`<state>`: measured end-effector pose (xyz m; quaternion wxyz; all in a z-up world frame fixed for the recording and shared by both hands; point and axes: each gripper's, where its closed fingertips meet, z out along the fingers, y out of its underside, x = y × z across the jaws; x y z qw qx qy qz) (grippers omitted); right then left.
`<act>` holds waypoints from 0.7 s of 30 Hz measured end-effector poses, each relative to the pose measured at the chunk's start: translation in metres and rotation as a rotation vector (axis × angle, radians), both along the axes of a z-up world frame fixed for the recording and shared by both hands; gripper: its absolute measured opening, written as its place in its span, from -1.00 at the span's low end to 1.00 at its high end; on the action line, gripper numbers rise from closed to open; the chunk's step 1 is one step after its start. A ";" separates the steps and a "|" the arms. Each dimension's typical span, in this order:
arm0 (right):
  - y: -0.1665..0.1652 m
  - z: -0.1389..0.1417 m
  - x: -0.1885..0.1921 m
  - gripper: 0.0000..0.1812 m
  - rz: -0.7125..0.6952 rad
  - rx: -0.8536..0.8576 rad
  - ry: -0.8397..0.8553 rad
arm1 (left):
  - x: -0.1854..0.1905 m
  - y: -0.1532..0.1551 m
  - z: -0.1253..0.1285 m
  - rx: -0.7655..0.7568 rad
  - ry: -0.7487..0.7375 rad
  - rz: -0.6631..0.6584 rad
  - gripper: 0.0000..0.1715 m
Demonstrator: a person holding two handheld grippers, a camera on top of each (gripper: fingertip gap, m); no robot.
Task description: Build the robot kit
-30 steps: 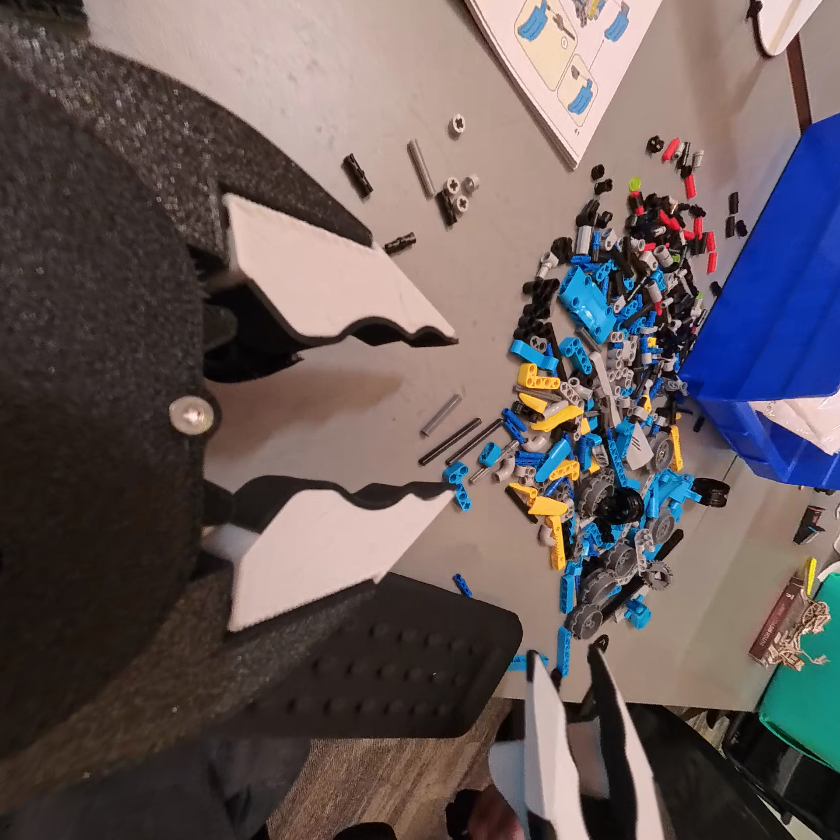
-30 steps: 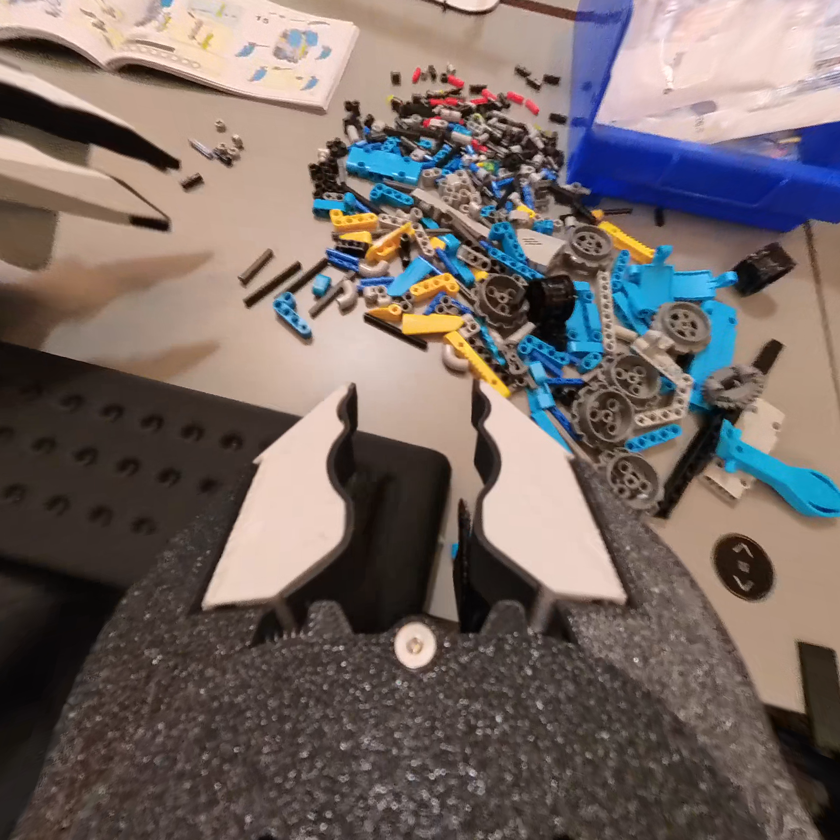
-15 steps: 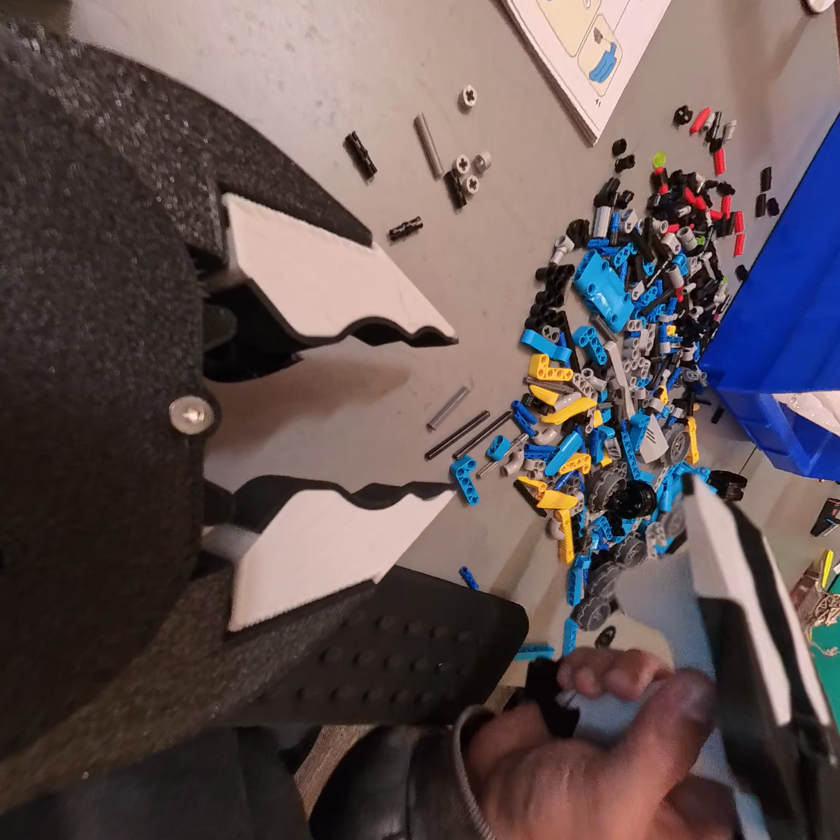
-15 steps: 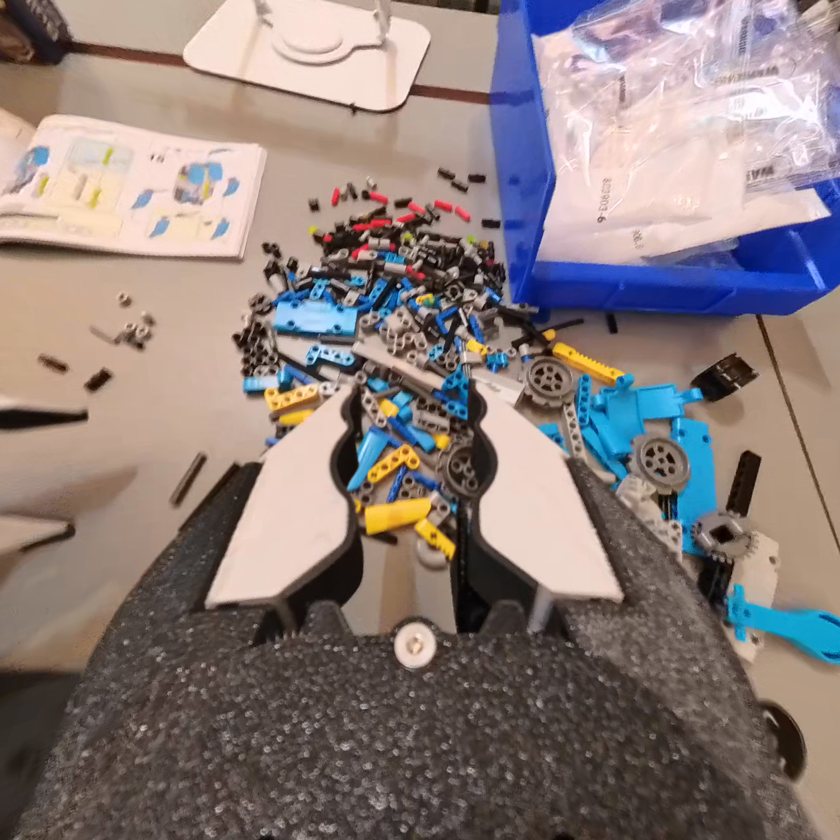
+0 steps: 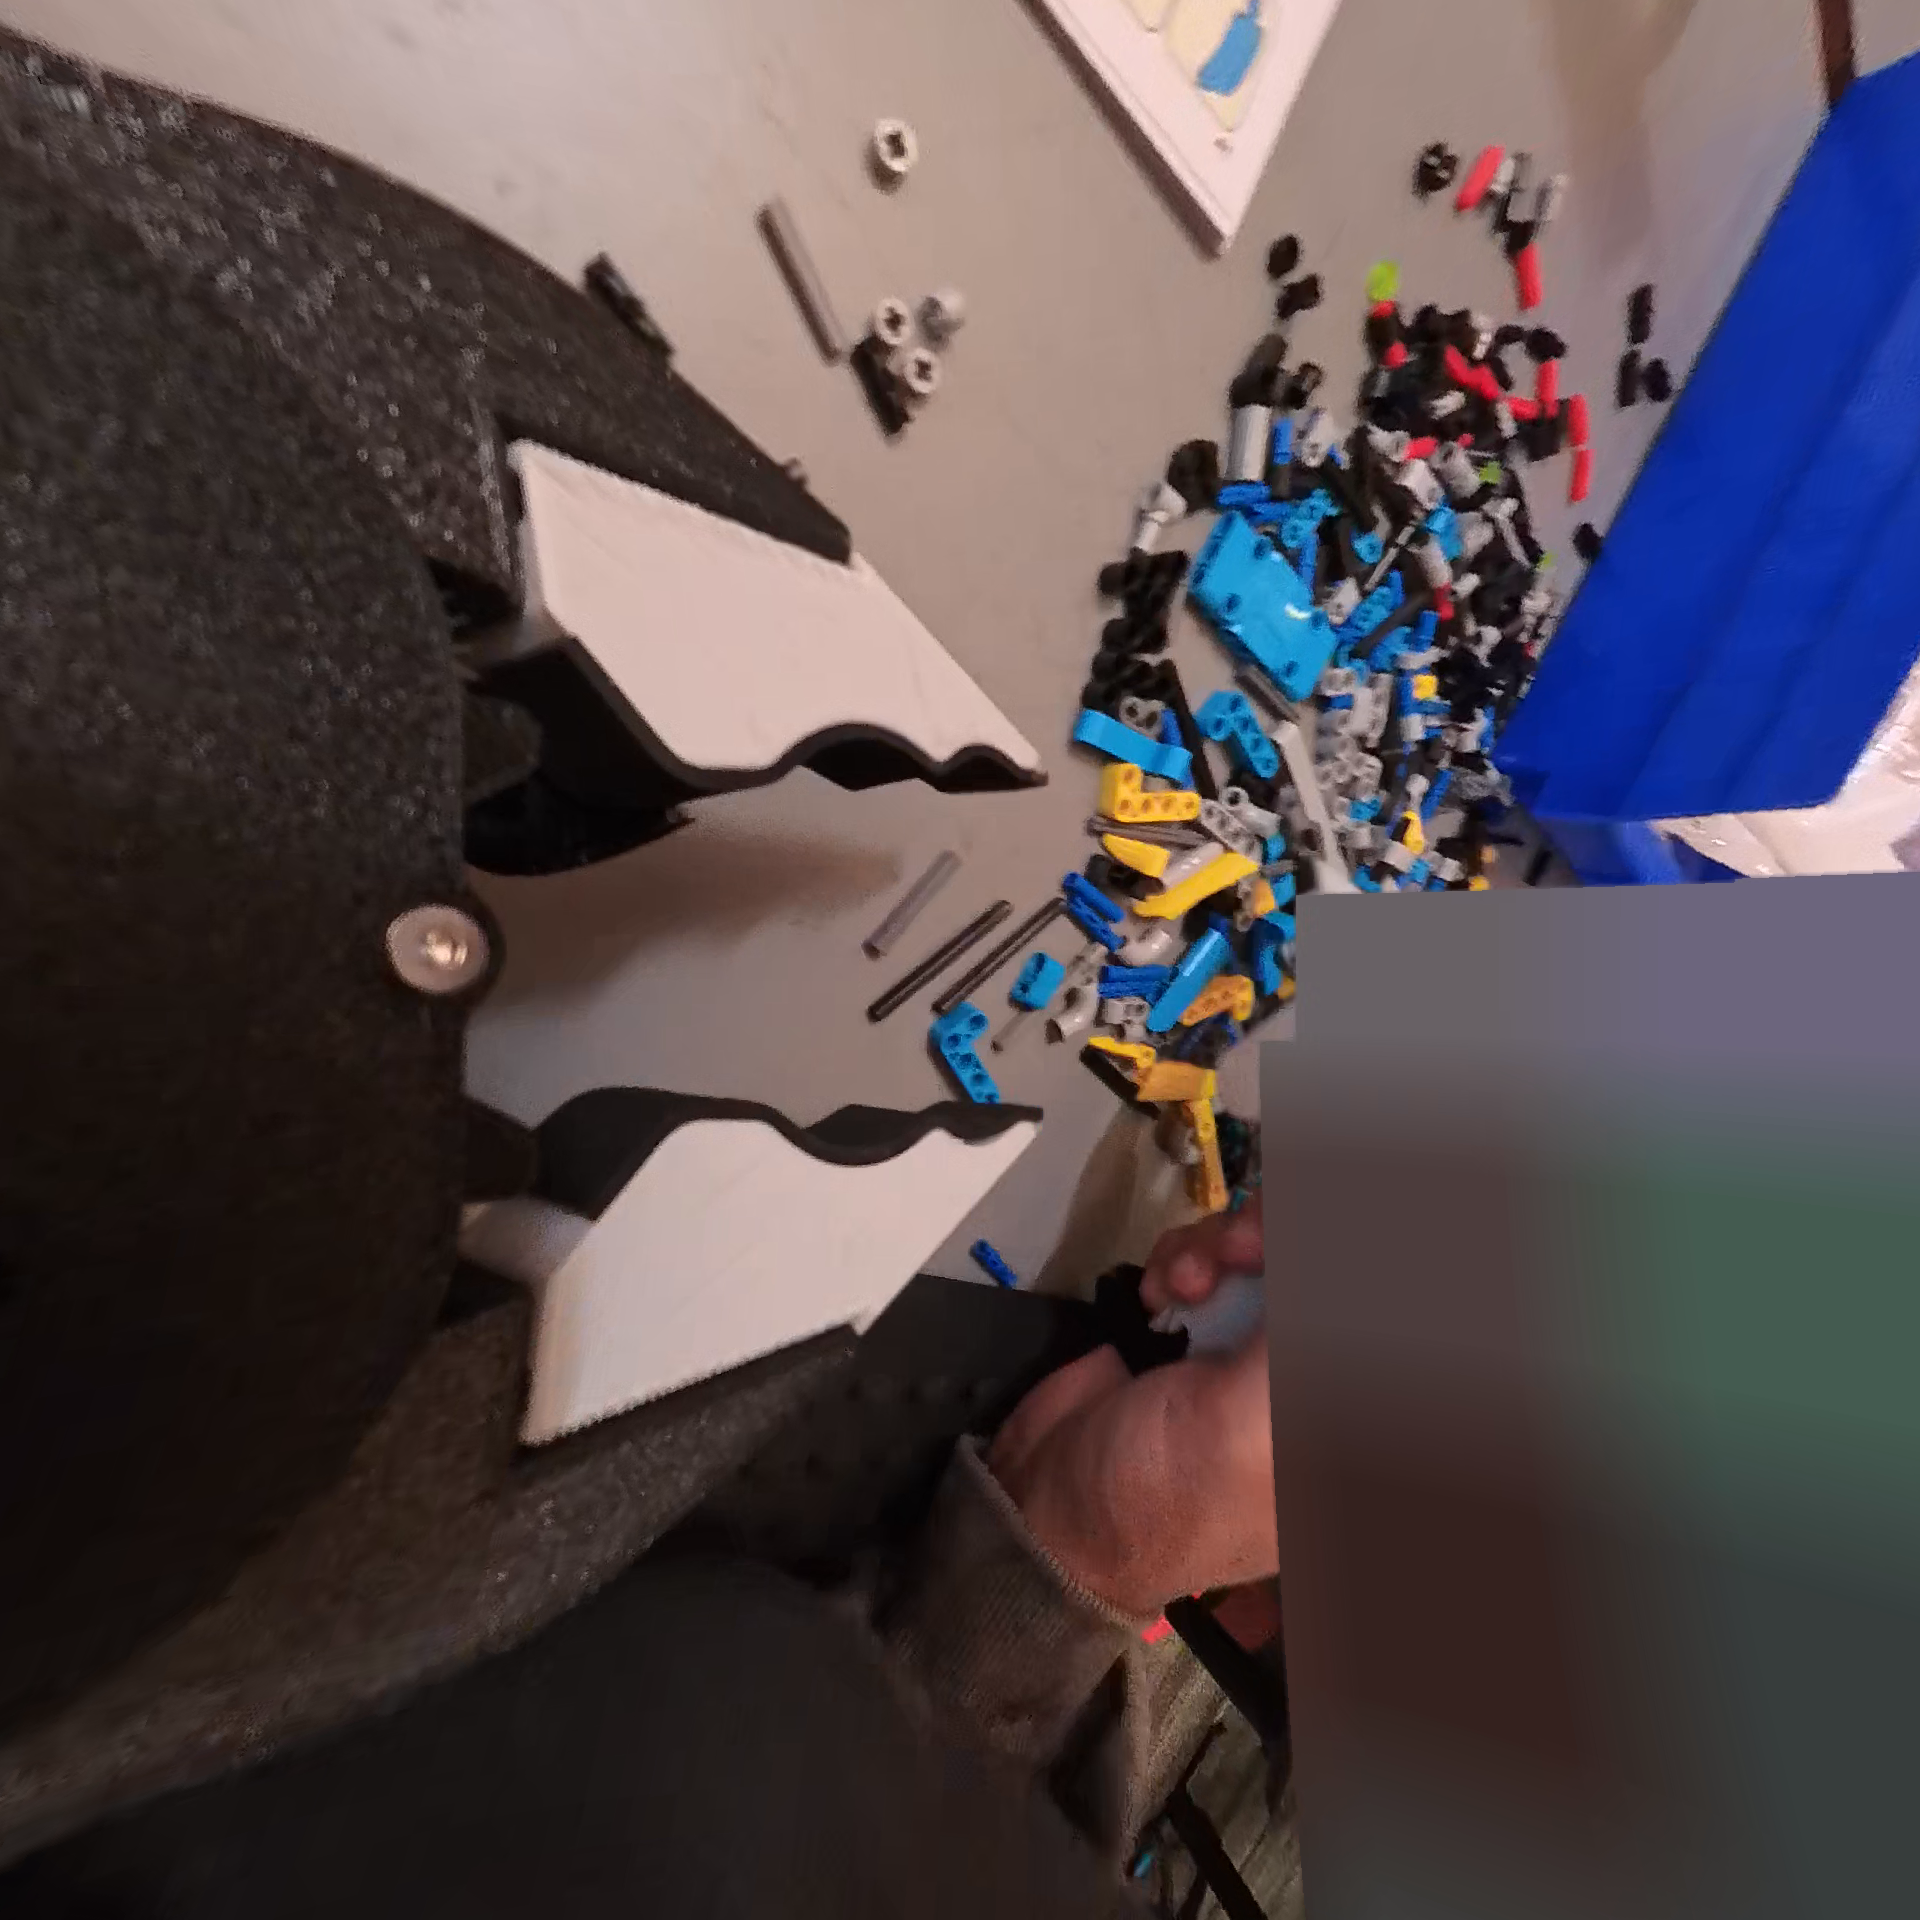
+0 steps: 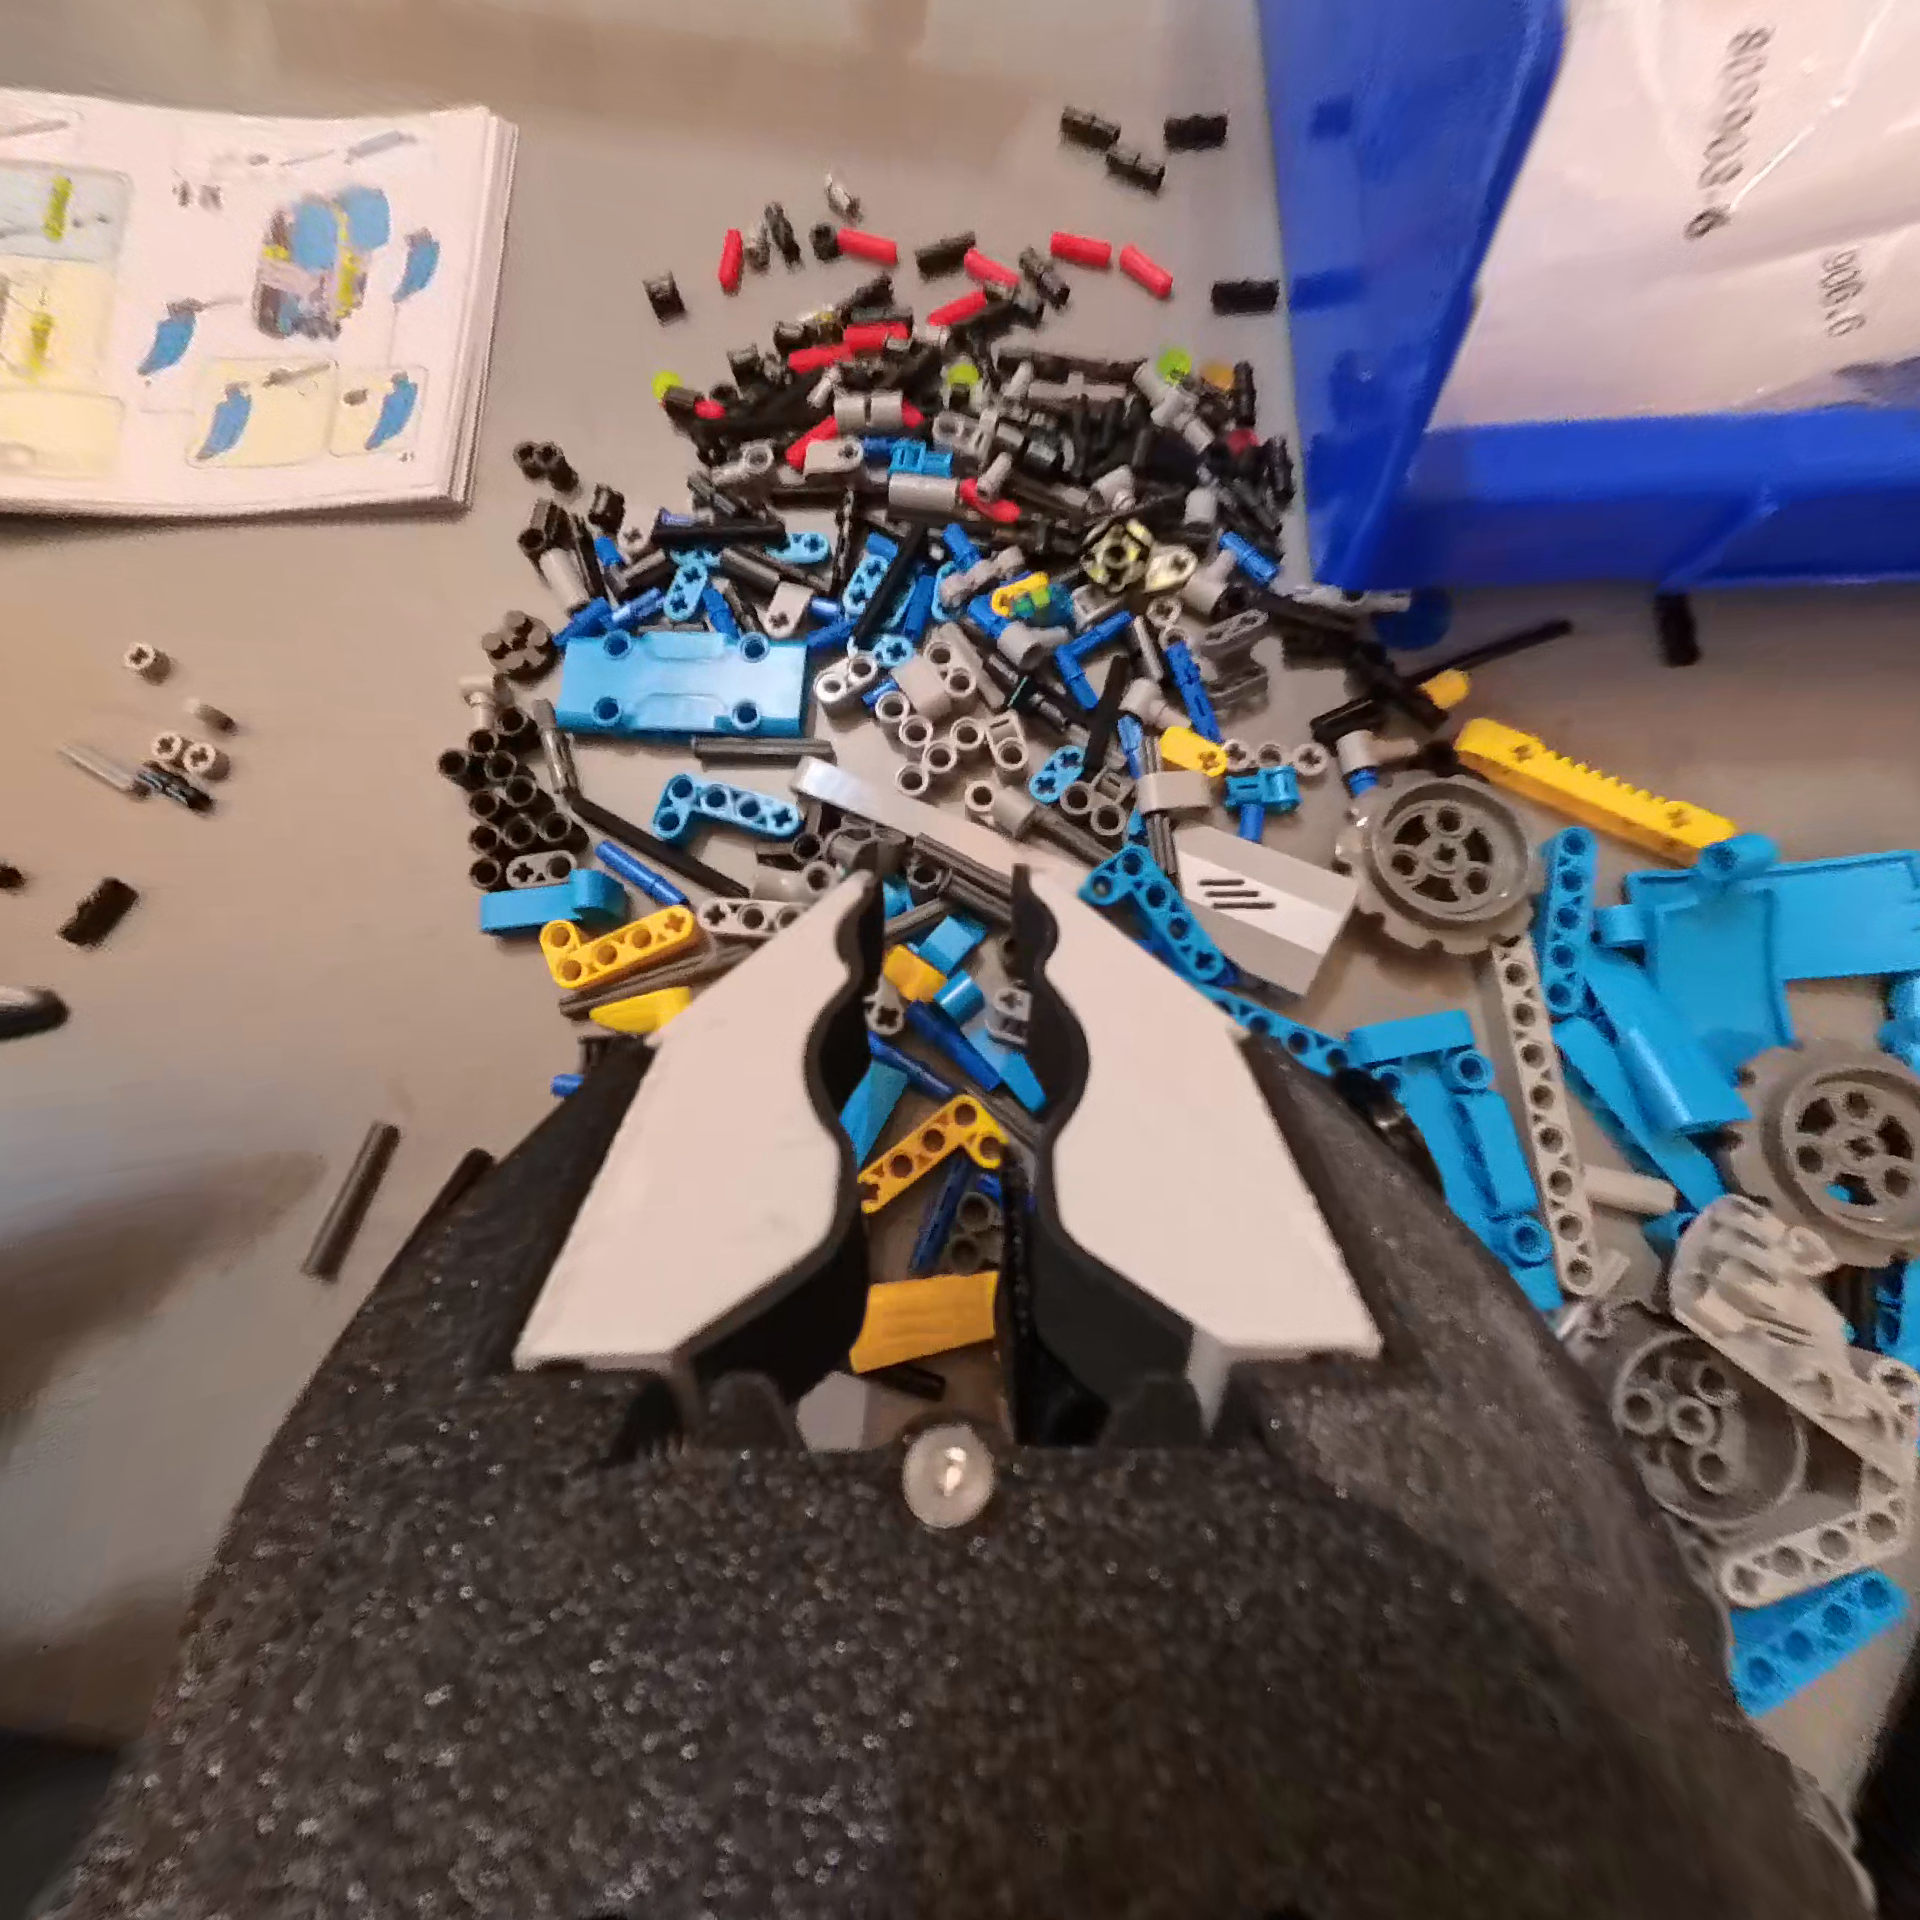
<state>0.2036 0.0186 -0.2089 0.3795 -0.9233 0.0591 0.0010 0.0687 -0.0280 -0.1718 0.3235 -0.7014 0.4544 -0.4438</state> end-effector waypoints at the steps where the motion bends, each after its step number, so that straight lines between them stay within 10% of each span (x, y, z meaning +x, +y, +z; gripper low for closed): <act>1: -0.001 -0.006 -0.002 -0.73 0.009 -0.035 0.007 | 0.003 0.000 0.002 0.014 -0.010 -0.007 -0.30; 21: -0.002 -0.013 0.015 -0.91 -0.072 -0.047 0.061 | 0.001 -0.006 -0.011 0.018 0.044 -0.072 -0.27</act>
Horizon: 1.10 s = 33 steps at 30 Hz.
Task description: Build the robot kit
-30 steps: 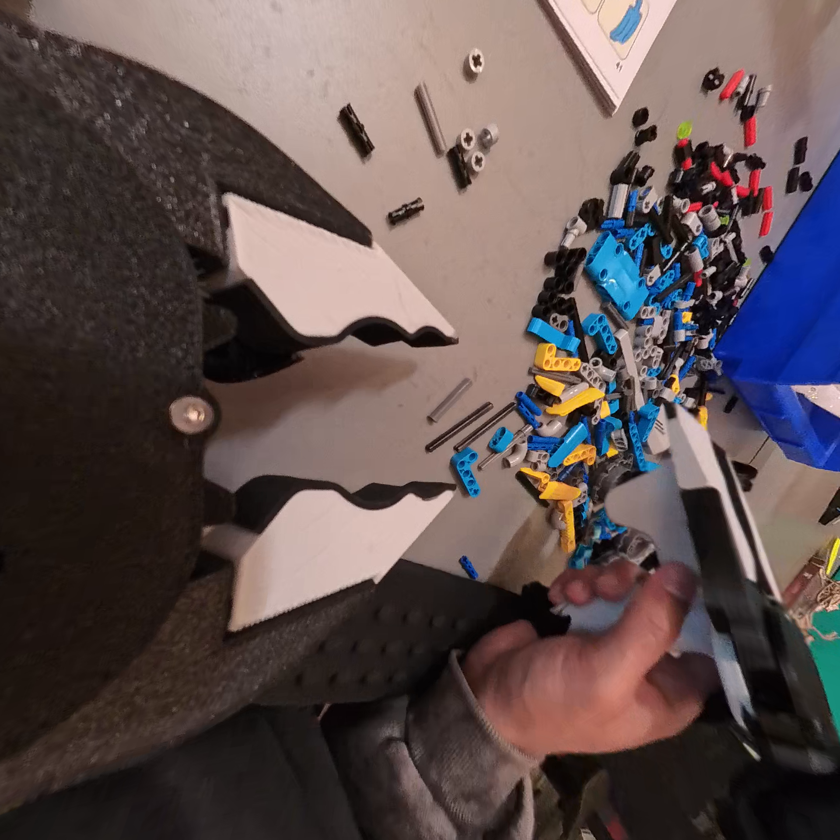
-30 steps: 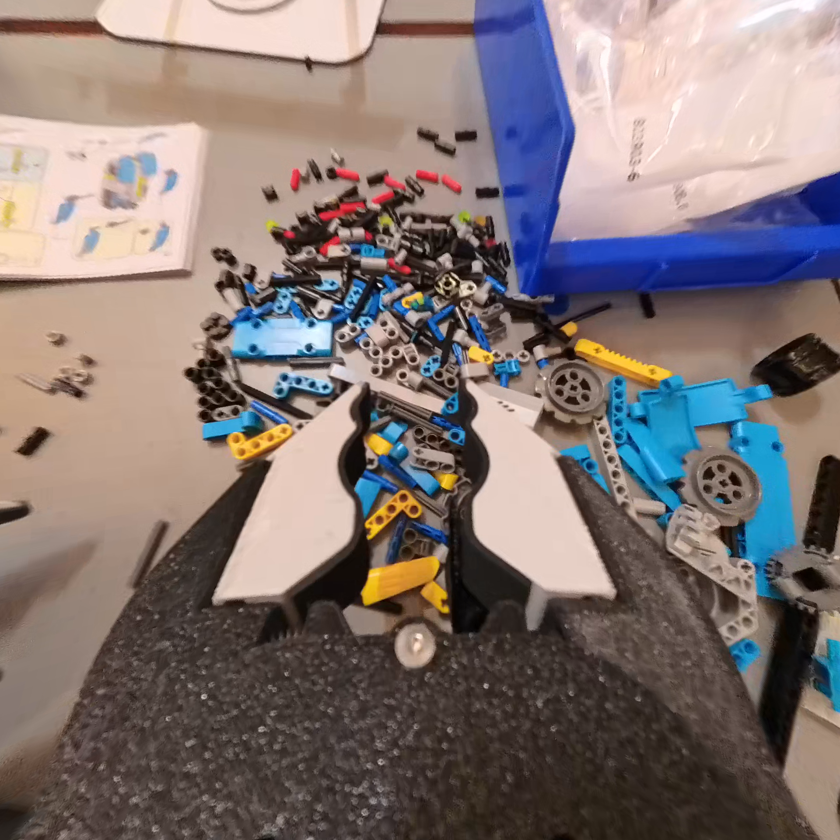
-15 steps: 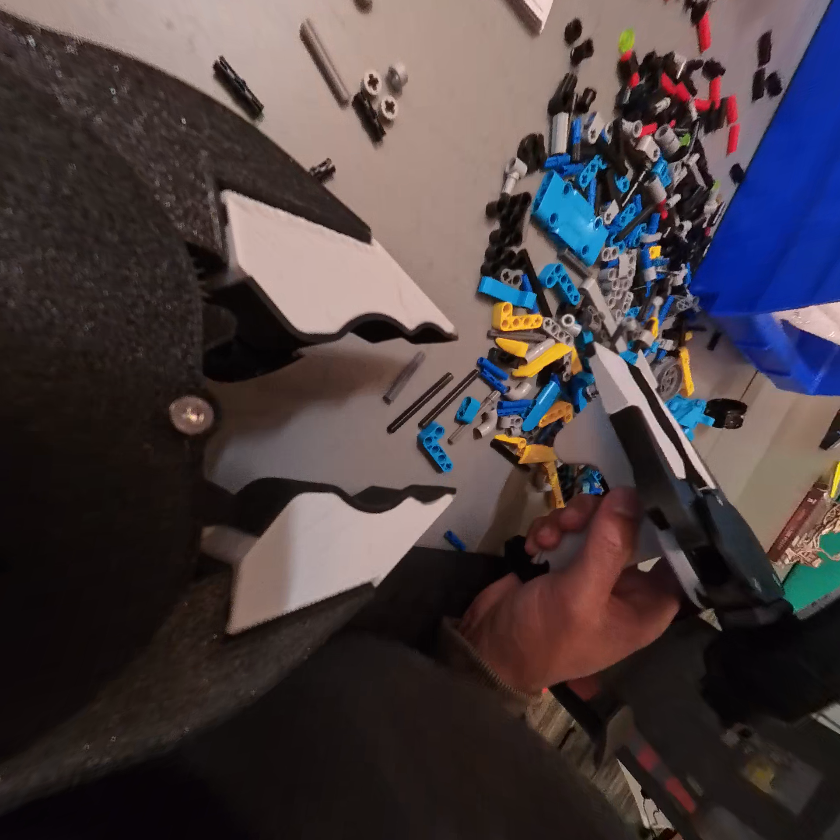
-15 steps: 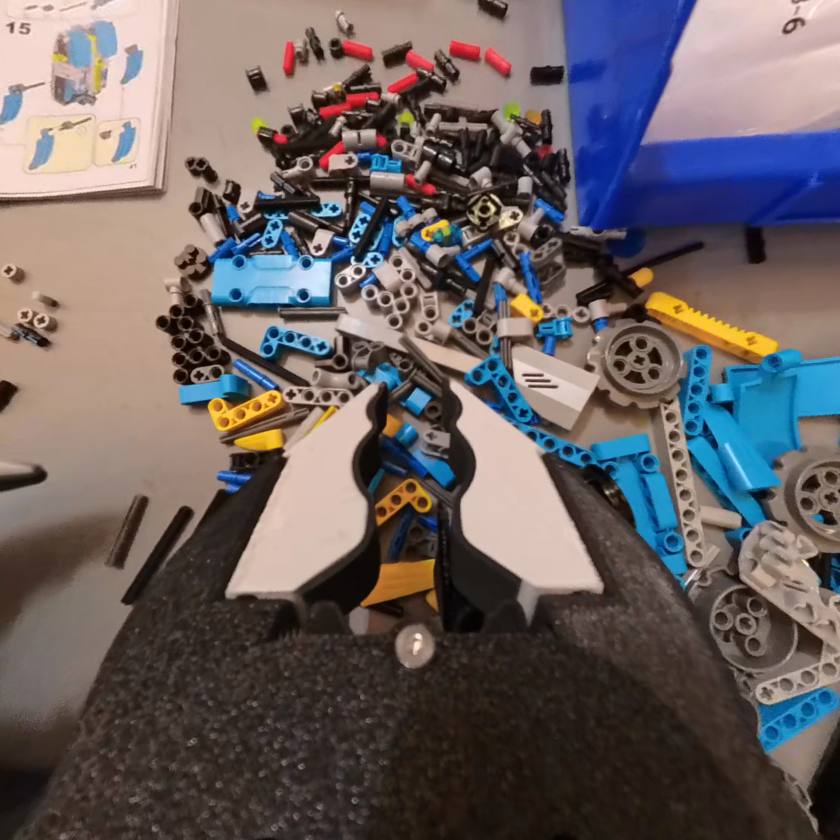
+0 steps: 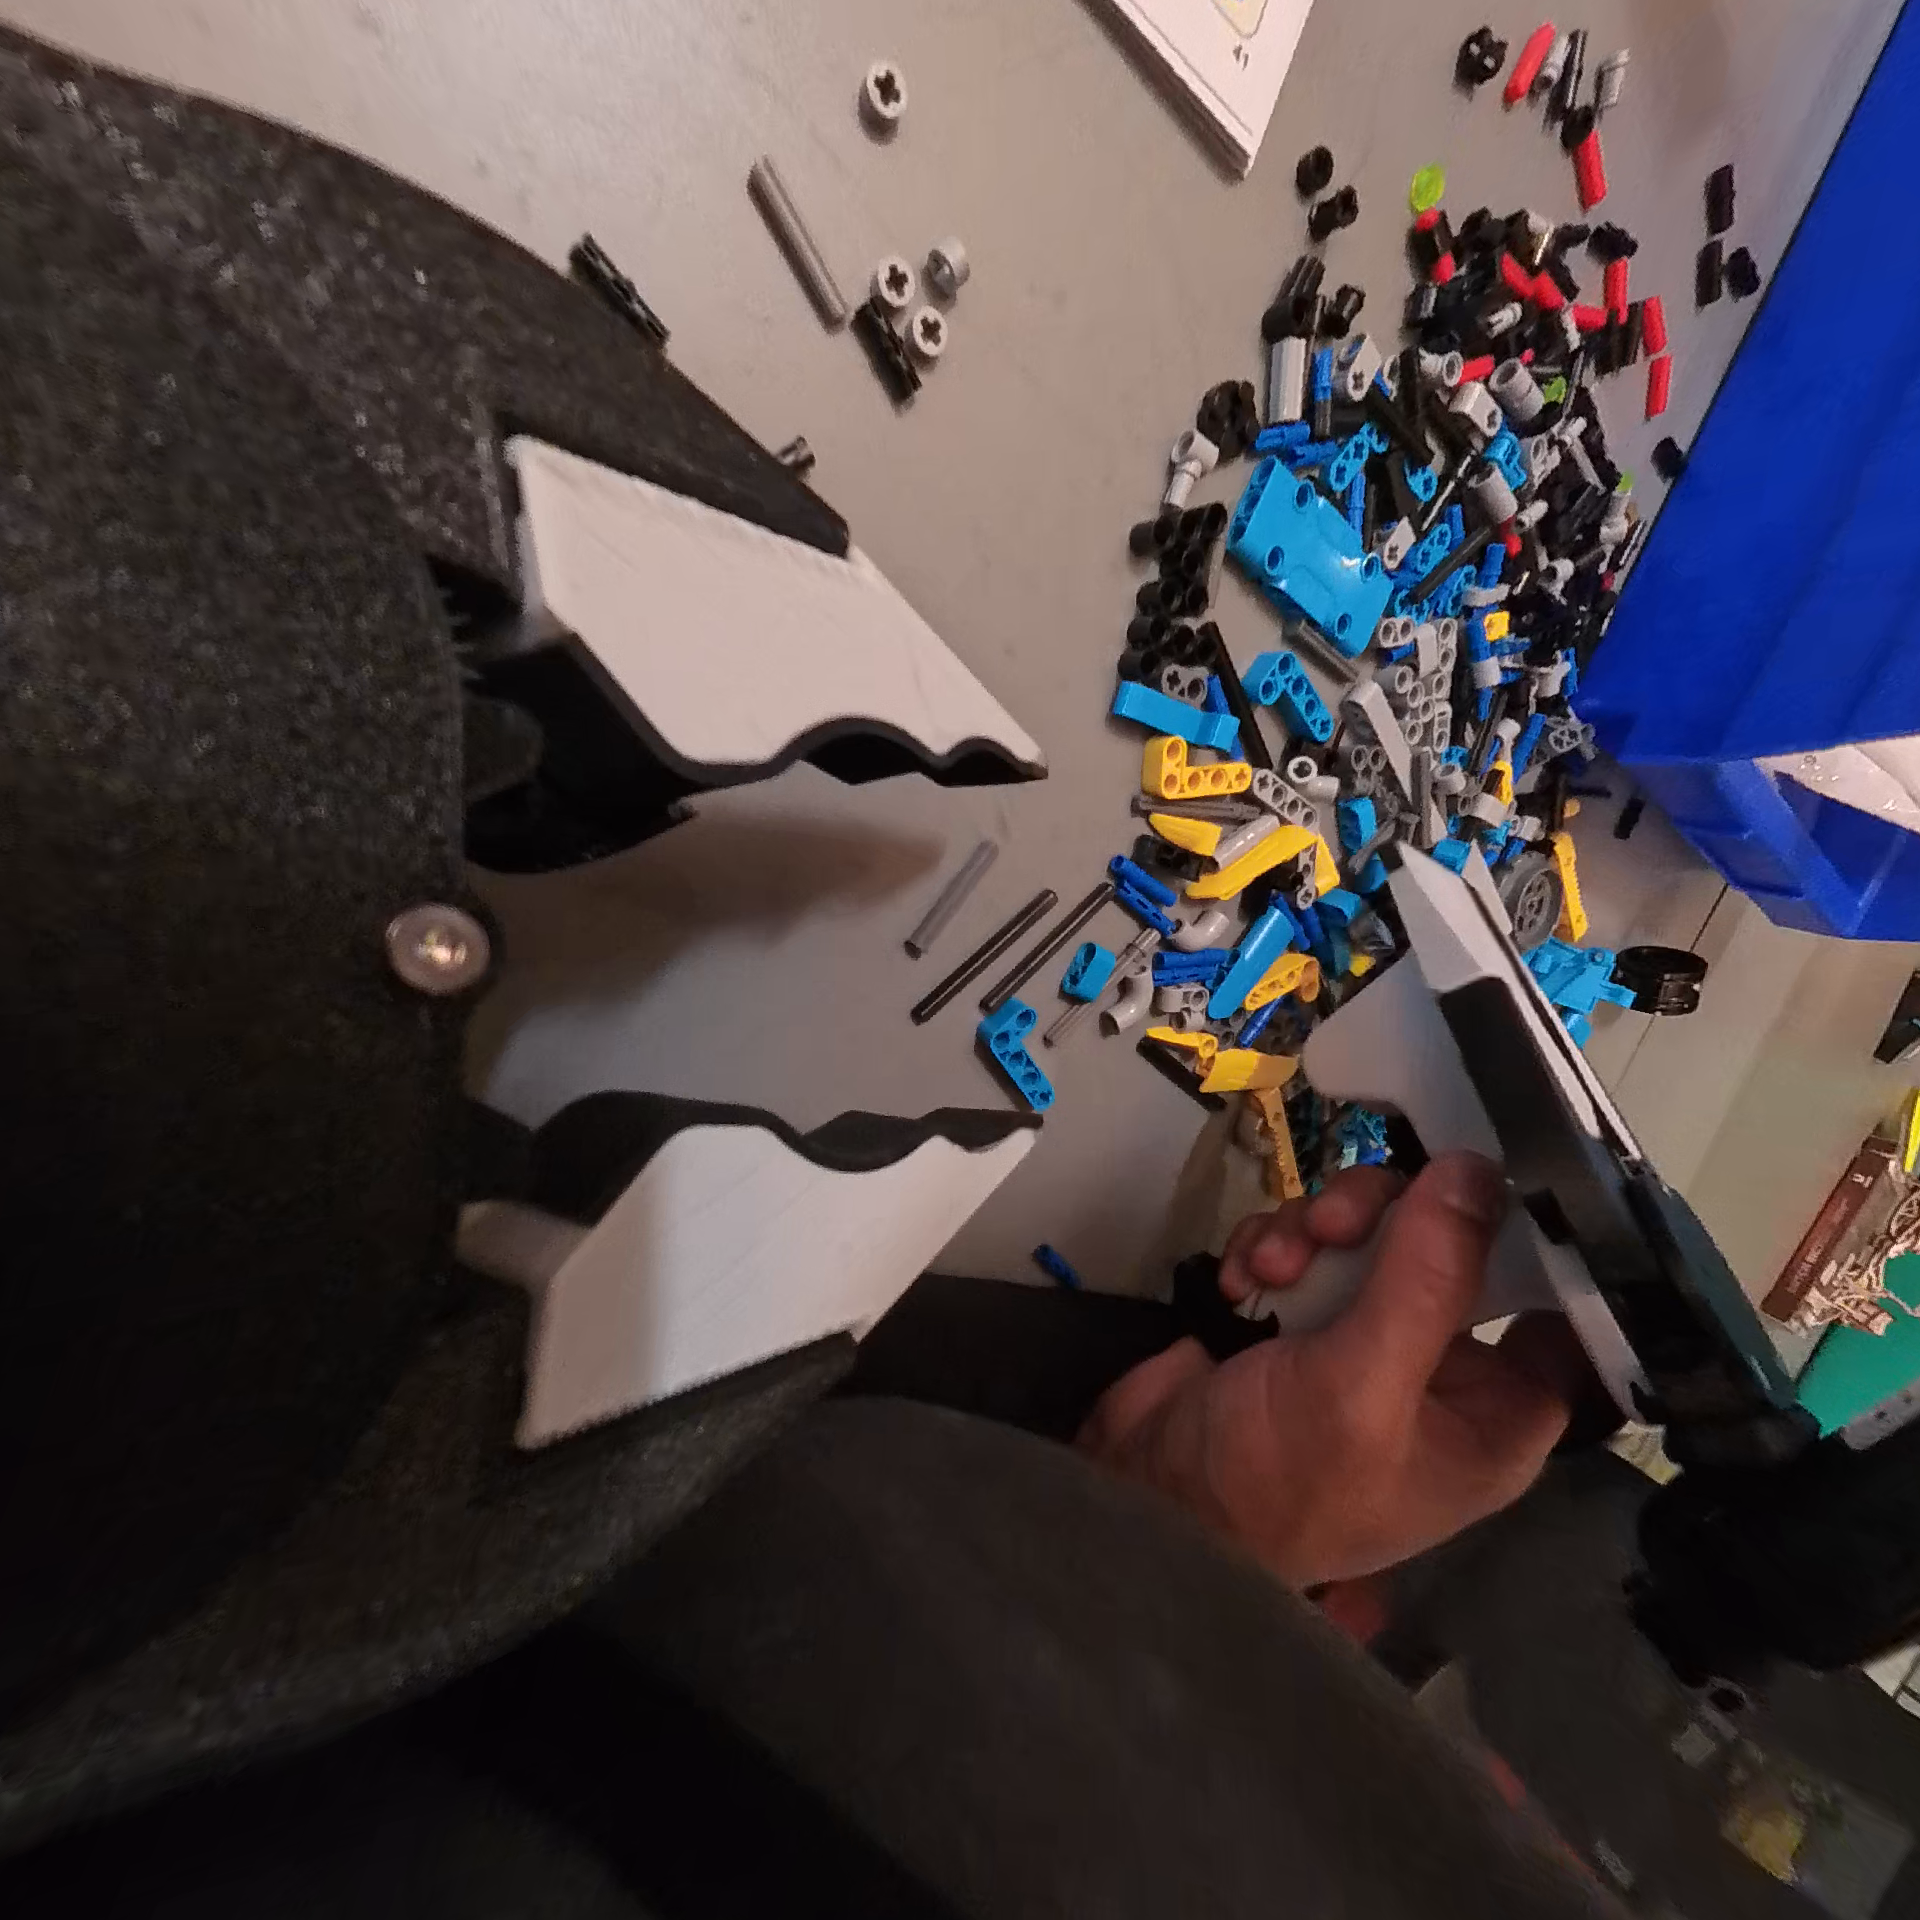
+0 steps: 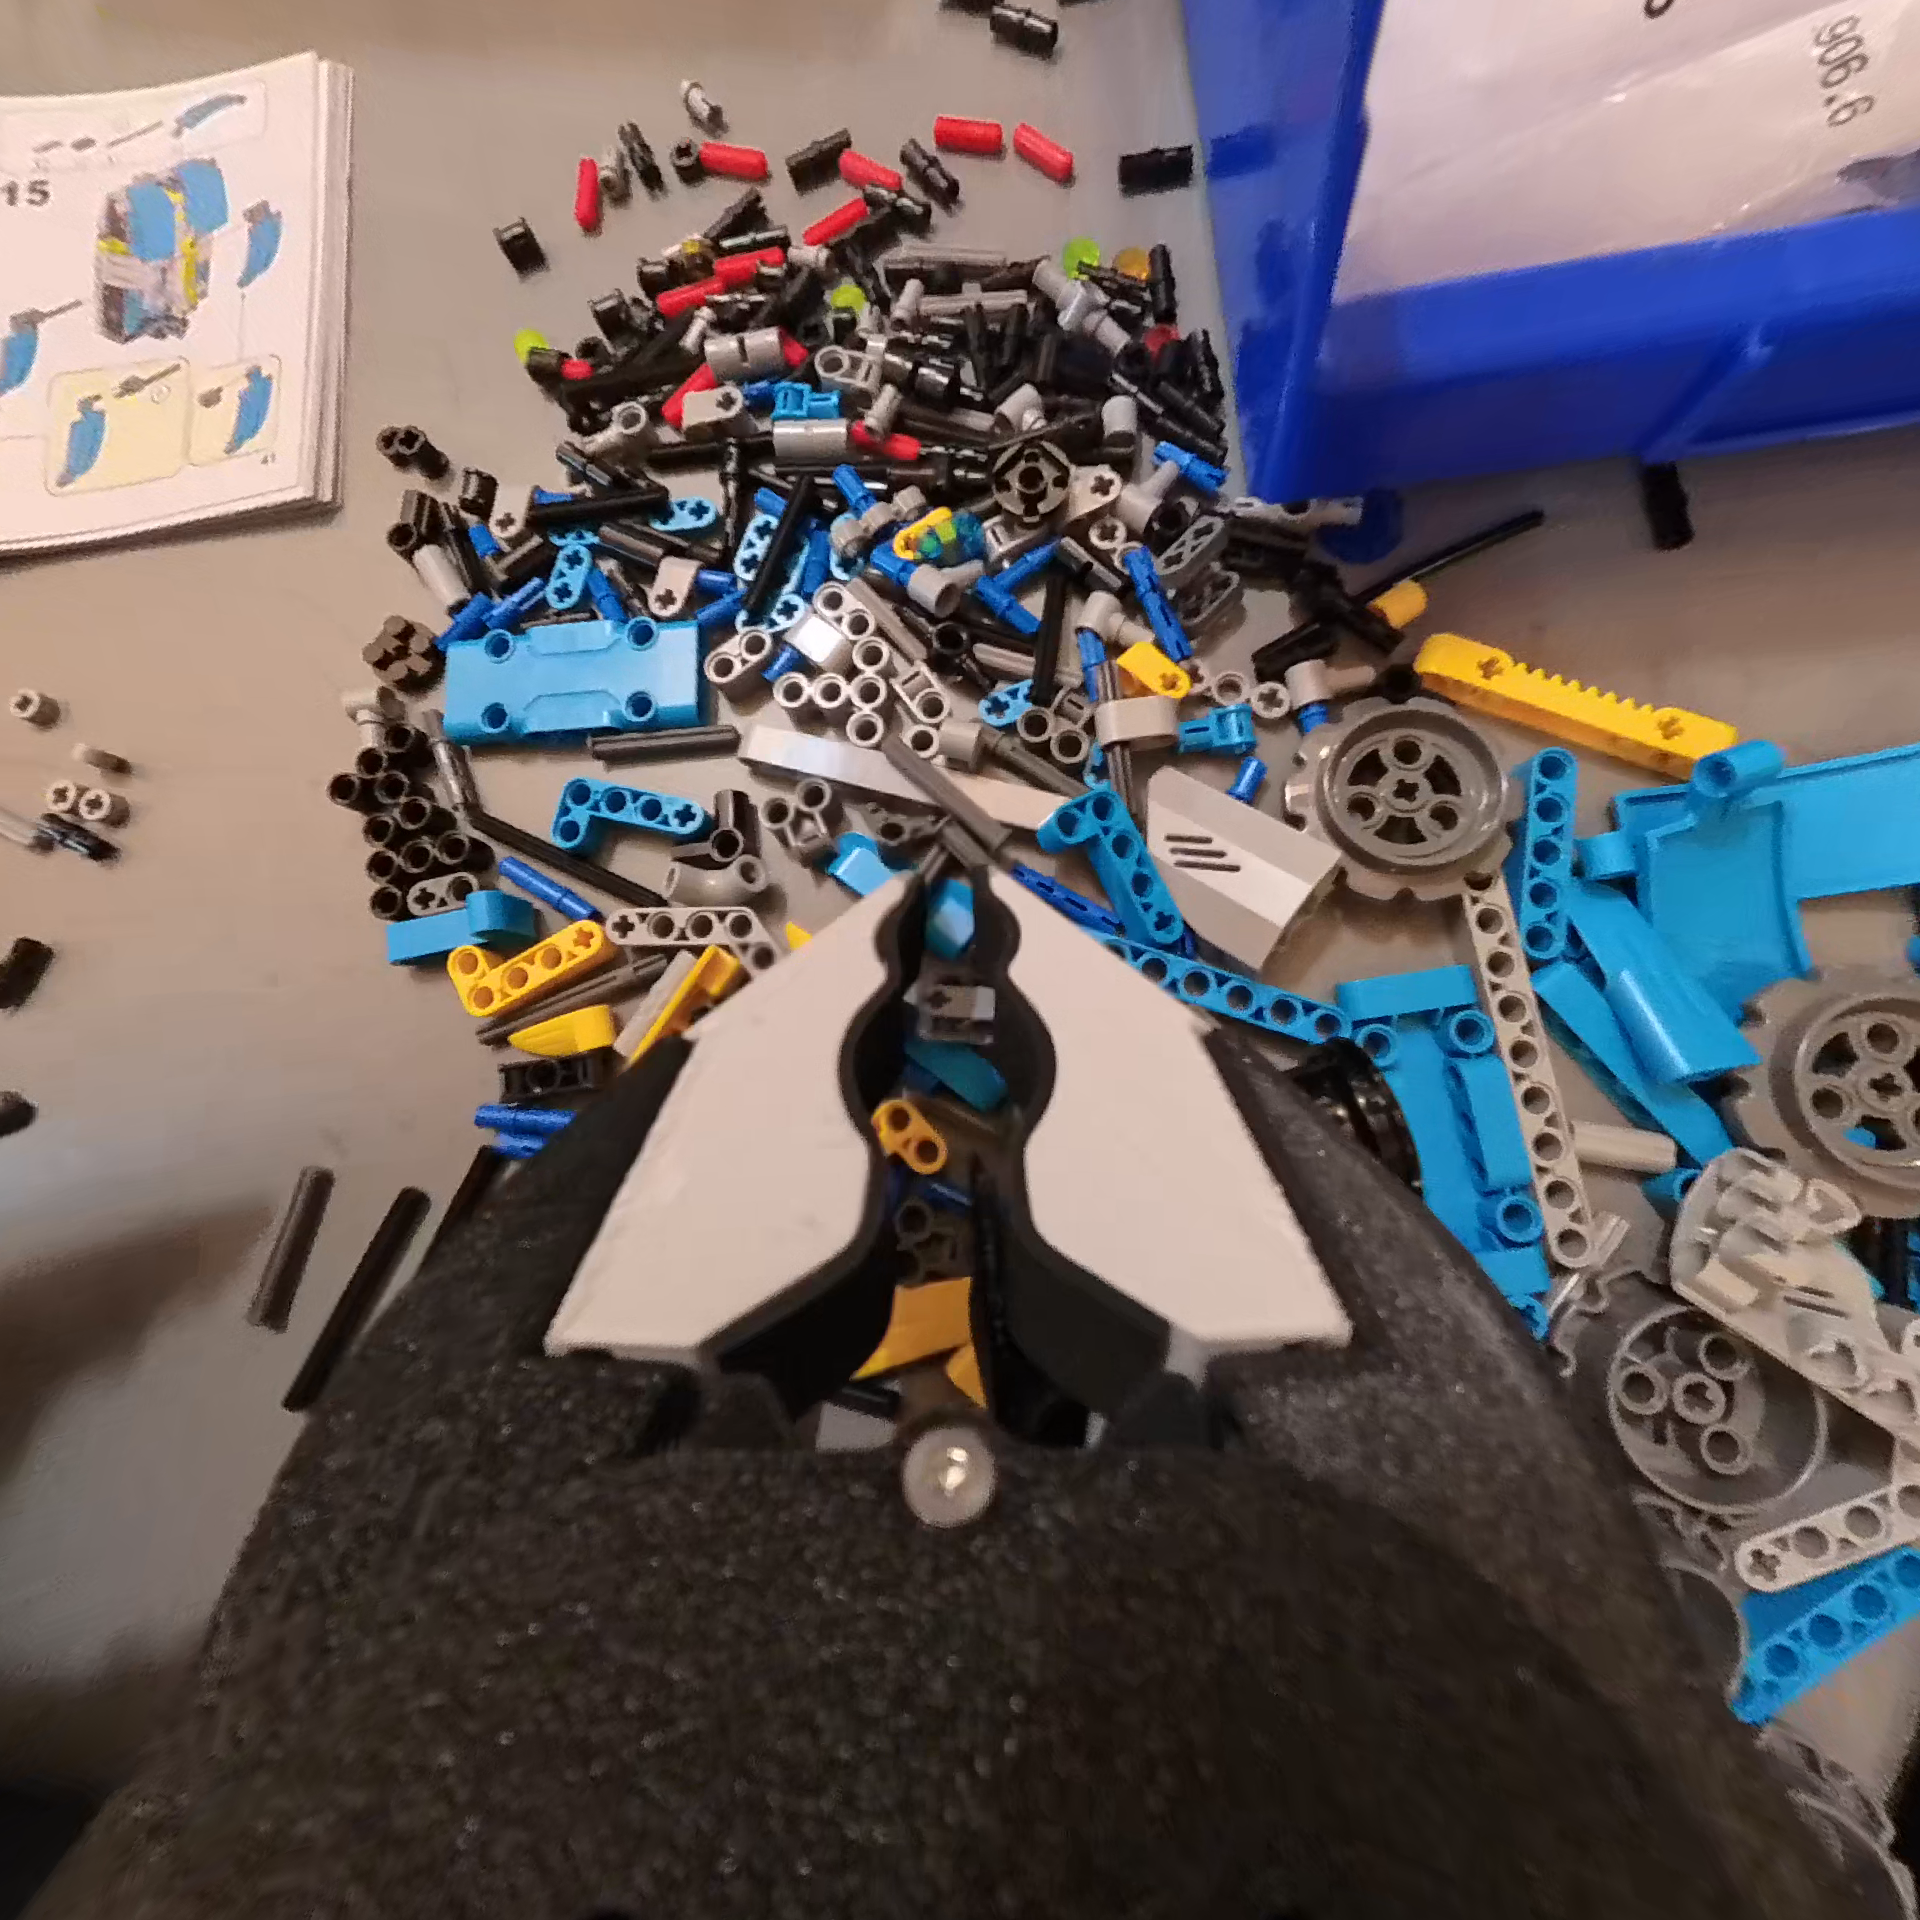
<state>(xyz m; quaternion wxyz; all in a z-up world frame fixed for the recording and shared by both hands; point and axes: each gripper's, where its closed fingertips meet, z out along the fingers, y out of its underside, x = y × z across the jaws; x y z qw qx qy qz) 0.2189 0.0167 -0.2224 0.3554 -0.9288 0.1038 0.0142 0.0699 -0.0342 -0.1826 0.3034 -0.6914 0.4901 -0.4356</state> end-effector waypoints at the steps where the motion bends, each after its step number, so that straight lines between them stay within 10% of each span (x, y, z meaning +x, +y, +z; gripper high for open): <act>1: 0.001 0.001 -0.002 -0.89 0.006 0.008 0.010 | -0.001 0.001 0.000 -0.005 0.000 0.004 -0.27; 33: 0.004 0.025 0.007 -0.69 -0.028 0.138 -0.019 | 0.000 0.004 -0.009 -0.104 0.021 0.011 -0.28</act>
